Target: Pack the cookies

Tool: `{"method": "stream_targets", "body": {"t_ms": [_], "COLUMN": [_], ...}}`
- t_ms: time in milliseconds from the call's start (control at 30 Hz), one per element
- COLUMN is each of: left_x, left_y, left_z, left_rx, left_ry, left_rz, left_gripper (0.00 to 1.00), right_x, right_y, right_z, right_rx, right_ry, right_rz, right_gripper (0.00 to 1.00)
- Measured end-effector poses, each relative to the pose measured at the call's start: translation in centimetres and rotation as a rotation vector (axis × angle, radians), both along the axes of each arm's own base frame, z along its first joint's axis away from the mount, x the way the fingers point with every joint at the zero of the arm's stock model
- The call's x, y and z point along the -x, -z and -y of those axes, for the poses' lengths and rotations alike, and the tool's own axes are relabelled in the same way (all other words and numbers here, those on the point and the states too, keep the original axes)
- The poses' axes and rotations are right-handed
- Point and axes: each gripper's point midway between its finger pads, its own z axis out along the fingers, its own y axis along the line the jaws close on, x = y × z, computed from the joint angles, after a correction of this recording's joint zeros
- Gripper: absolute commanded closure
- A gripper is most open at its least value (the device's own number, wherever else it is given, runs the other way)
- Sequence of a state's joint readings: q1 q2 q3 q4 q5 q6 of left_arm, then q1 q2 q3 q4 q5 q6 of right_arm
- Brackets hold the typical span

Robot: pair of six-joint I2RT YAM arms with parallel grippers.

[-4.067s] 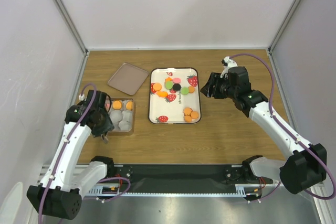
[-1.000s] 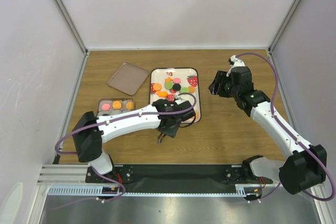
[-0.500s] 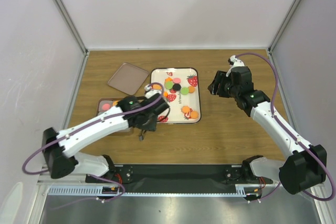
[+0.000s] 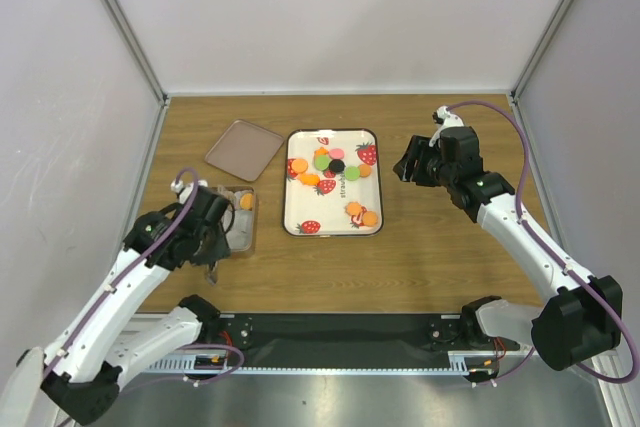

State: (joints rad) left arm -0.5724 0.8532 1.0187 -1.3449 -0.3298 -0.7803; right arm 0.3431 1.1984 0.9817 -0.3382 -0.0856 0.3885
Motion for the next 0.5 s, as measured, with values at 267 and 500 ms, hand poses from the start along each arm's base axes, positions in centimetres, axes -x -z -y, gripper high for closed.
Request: {"method": "stream_targets", "body": {"t_ms": [267, 500], "left_x": [1.3, 0.8], "left_y": [3.0, 3.8], "left_z": [-1.8, -1.9], "left_rx": [0.009, 0.037], "left_ry": [-0.089, -0.095], "left_rz": [-0.112, -0.130], "left_gripper": [0.65, 0.66], "right_x": [0.1, 0.2], "right_y": [0.0, 0.0], "right_z": [-0.2, -0.4], "right_rx": [-0.006, -0.010], "right_ry": [-0.010, -0.019], "right_rz": [-0.002, -0.003], "right_gripper": [0.42, 0.41]}}
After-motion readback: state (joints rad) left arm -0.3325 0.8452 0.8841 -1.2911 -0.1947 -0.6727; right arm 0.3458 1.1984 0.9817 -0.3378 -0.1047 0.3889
